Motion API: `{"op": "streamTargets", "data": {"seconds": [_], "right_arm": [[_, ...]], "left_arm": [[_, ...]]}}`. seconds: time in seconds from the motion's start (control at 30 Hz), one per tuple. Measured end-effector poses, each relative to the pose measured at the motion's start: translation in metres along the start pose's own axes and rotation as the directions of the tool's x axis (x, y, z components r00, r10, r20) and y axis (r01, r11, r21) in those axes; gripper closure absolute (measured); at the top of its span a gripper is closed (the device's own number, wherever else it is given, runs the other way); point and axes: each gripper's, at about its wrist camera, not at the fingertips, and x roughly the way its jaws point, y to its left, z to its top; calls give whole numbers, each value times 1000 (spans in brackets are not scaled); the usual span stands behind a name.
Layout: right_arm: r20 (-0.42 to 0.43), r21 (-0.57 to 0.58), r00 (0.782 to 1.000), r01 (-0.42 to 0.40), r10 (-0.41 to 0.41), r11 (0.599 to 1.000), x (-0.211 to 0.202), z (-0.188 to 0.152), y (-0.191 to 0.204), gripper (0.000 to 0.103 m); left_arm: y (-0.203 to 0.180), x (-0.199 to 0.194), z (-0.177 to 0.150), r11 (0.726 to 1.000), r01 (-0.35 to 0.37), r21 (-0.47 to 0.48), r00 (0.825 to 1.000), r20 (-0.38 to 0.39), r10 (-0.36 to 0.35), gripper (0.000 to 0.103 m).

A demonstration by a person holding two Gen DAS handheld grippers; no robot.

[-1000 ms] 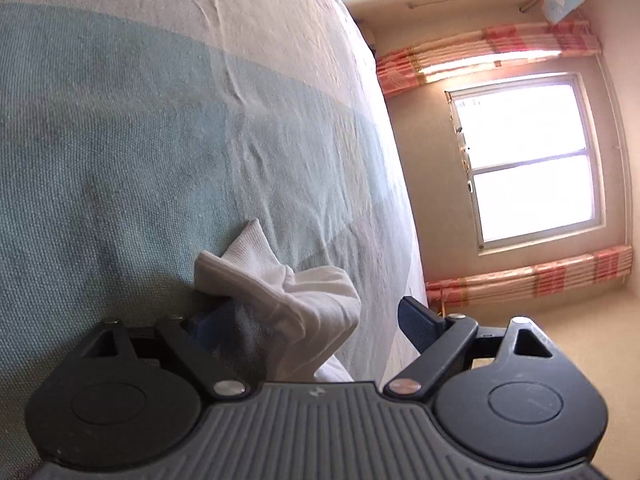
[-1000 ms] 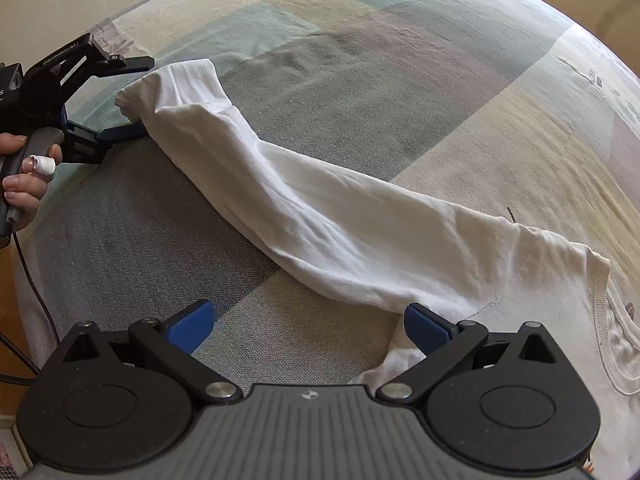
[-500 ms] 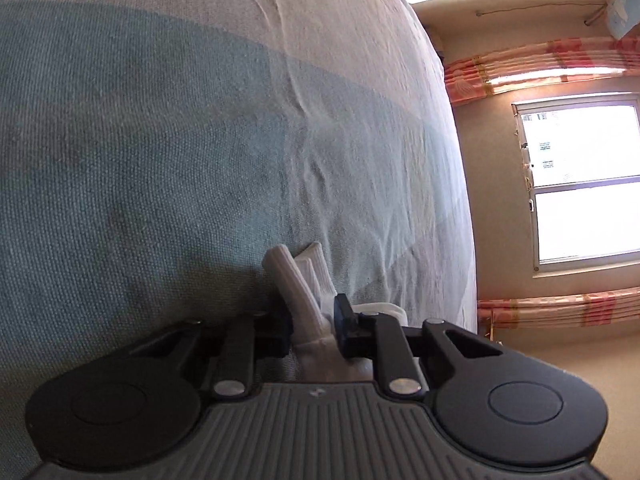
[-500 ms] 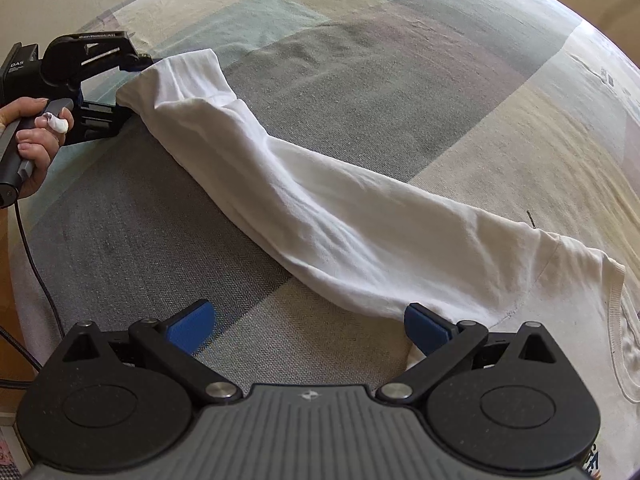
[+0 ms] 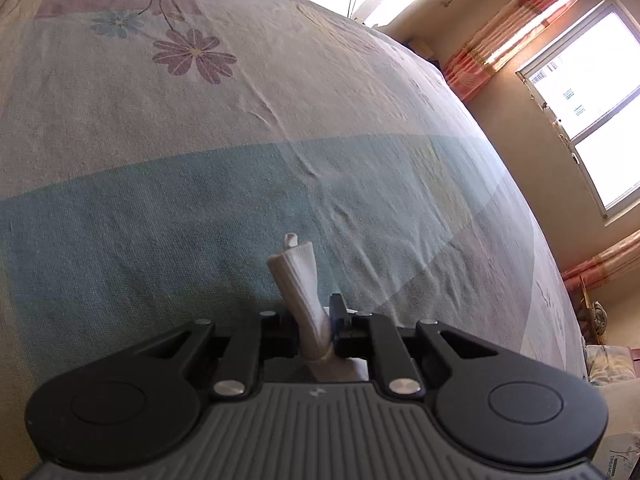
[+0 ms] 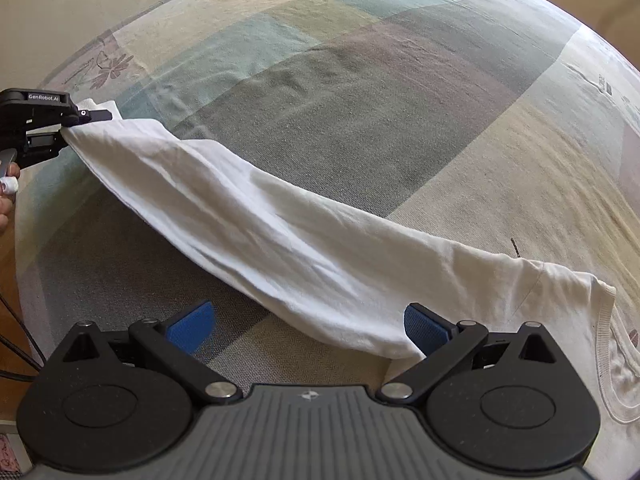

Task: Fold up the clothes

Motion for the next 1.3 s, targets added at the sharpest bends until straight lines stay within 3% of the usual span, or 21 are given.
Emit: {"op": "streamTargets", "data": {"seconds": [0.1, 0.27, 0.5, 0.6, 0.83, 1.03, 1.13, 1.3], "right_arm": [[31, -44, 1000, 5, -3, 999, 3, 19, -4, 0], [67, -162, 998, 17, -6, 987, 13, 53, -11, 3], [-2, -240, 1000, -14, 14, 971, 42, 83, -21, 48], [-57, -260, 998, -50, 36, 964, 51, 78, -17, 59], [-175, -365, 981, -138, 78, 921, 51, 44, 5, 61], [-98, -361, 991, -125, 96, 924, 39, 60, -9, 61], [-110, -383, 990, -122, 85, 916, 48, 67, -24, 61], [-197, -483, 975, -187, 102, 855, 55, 49, -17, 61]], "left_arm": [[7, -15, -16, 998, -50, 31, 999, -13, 51, 91], [-2, -17, -36, 975, -94, 203, 990, -82, 112, 91], [-5, -13, -42, 954, -108, 279, 986, -93, 138, 90], [-7, -12, -44, 944, -113, 309, 984, -97, 149, 89], [-2, -12, -36, 956, -132, 261, 985, -76, 156, 89], [-4, -9, -38, 948, -139, 287, 982, -81, 169, 89], [-3, -9, -37, 950, -138, 280, 982, -83, 167, 89], [-6, -10, -35, 948, -135, 288, 984, -75, 163, 89]]}}
